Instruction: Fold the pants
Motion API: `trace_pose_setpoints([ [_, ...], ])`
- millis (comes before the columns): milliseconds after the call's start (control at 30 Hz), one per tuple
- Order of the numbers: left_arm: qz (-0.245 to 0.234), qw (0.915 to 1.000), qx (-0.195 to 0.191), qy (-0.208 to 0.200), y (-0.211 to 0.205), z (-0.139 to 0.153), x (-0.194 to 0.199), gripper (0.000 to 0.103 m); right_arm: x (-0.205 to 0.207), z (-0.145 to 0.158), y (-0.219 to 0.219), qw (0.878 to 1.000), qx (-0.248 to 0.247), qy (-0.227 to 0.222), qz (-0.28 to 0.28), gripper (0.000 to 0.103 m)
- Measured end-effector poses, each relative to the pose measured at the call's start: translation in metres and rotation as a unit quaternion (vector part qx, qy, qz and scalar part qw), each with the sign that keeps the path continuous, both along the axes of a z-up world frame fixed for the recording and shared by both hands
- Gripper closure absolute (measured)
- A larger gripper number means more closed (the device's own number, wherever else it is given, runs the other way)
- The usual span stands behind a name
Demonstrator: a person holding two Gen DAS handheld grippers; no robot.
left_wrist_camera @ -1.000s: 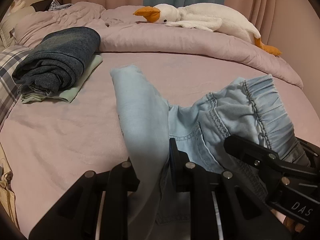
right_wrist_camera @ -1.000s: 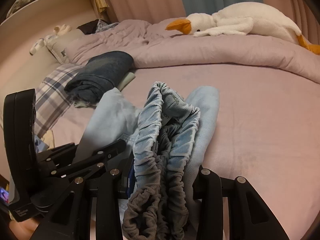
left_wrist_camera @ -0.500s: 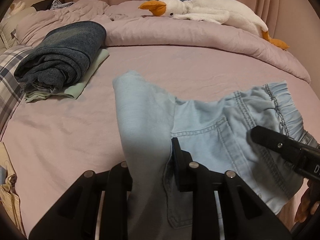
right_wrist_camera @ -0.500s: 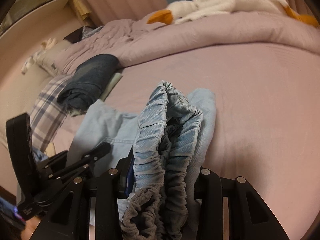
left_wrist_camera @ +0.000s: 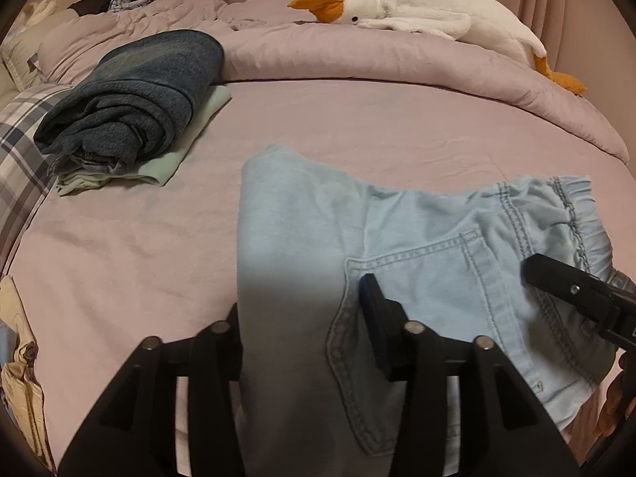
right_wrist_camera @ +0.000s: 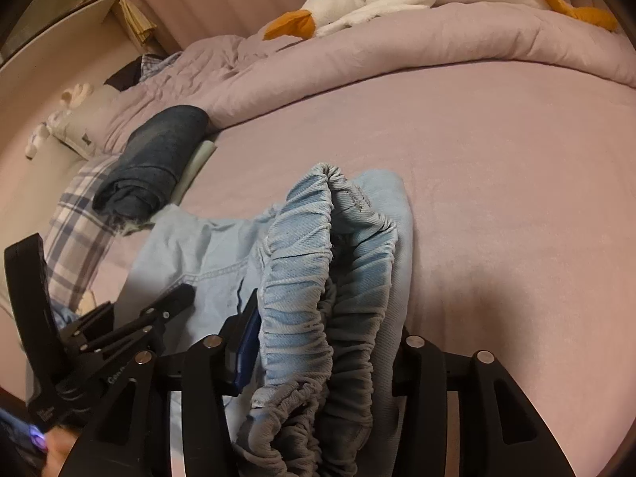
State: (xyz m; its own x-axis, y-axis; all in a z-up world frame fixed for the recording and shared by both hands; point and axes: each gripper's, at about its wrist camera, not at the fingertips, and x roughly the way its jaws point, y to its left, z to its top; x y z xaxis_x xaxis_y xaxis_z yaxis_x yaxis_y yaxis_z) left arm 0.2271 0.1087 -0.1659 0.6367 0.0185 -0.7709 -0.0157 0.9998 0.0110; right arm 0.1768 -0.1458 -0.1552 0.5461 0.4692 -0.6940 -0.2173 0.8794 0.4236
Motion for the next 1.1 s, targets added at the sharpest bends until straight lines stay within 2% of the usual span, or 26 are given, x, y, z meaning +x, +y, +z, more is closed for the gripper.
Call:
trace_pose_setpoints([
  [167,0.007,1.0,0.0,0.002,0.007,-0.002,-0.006,0.043,-0.003,-0.002,-0.005,1.0,0.005,0.005,-0.003,0.052],
  [367,0.007,1.0,-0.001,0.003,0.011,0.001,-0.017,0.043,-0.008,0.0,-0.014,1.0,0.026,0.011,-0.006,0.051],
  [500,0.008,1.0,-0.003,0.004,0.013,0.003,-0.026,0.043,-0.014,0.002,-0.018,1.0,0.022,0.01,-0.005,0.051],
  [767,0.006,0.9999,-0.006,0.008,0.013,0.005,-0.048,0.043,-0.031,0.006,-0.02,1.0,-0.019,0.005,0.0,0.051],
  [967,0.005,0.9999,0.008,0.011,0.009,-0.001,-0.054,0.043,-0.033,0.004,-0.011,0.998,-0.07,-0.002,0.0,0.051],
  [1100,0.003,0.9998,0.018,0.013,0.007,-0.006,-0.052,0.043,-0.03,0.0,-0.009,0.997,-0.078,-0.001,0.0,0.05],
])
